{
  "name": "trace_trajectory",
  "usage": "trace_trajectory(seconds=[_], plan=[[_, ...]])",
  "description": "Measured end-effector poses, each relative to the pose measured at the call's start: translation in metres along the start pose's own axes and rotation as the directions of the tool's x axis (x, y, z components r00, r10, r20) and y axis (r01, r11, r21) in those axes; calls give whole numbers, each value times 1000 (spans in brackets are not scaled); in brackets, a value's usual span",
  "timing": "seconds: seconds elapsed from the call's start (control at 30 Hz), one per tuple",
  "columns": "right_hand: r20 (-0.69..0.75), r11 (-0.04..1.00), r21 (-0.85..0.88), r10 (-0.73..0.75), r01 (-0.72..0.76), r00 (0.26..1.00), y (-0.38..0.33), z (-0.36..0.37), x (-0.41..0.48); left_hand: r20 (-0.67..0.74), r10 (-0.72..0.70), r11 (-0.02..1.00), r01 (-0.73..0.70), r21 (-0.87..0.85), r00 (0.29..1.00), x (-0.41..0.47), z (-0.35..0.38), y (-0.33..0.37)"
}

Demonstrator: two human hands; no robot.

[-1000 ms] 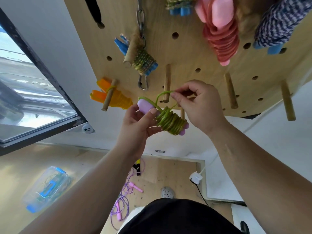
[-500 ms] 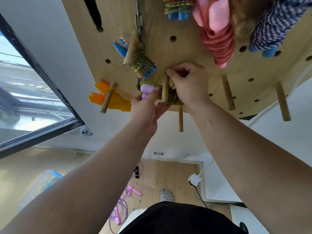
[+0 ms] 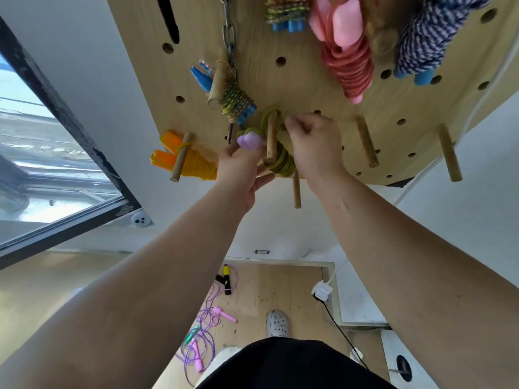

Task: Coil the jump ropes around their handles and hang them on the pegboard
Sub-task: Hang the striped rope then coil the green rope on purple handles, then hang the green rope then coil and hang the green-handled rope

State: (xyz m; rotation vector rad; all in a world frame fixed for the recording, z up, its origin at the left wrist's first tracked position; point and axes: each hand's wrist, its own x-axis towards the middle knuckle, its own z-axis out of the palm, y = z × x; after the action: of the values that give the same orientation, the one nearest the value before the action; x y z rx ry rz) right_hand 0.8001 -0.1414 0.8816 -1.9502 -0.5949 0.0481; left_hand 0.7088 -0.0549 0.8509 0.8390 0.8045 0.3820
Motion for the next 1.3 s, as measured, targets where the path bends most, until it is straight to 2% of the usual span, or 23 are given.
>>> trace_trajectory(seconds=[0.13, 0.3, 0.53, 0.67, 0.87, 1.03, 1.3], plan=[[-11, 1000, -16, 15, -15, 1000, 9, -12, -33, -34, 3, 998, -1, 66, 999, -12, -12, -5], [62, 999, 8, 48, -48, 997, 15, -21, -76, -25, 17, 986, -13, 167, 1000, -33, -31, -20], [303, 977, 59, 176, -203, 937, 43, -11, -133, -113, 76, 937, -32, 349, 991, -82, -93, -53], [491, 959, 18, 239, -284, 838, 75, 8, -166, -253, 79, 919, 28, 394, 964, -115, -138, -81], [694, 917, -52, 317, -394, 646, 114, 37, -221, -474, 10, 918, 179, 353, 880, -170, -203, -136], [803, 895, -127, 346, -428, 485, 132, 60, -256, -558, -55, 909, 273, 314, 828, -199, -251, -161], [799, 860, -290, 459, -421, 387, 155, 139, -287, -595, -190, 856, 429, 288, 781, -178, -355, -195]])
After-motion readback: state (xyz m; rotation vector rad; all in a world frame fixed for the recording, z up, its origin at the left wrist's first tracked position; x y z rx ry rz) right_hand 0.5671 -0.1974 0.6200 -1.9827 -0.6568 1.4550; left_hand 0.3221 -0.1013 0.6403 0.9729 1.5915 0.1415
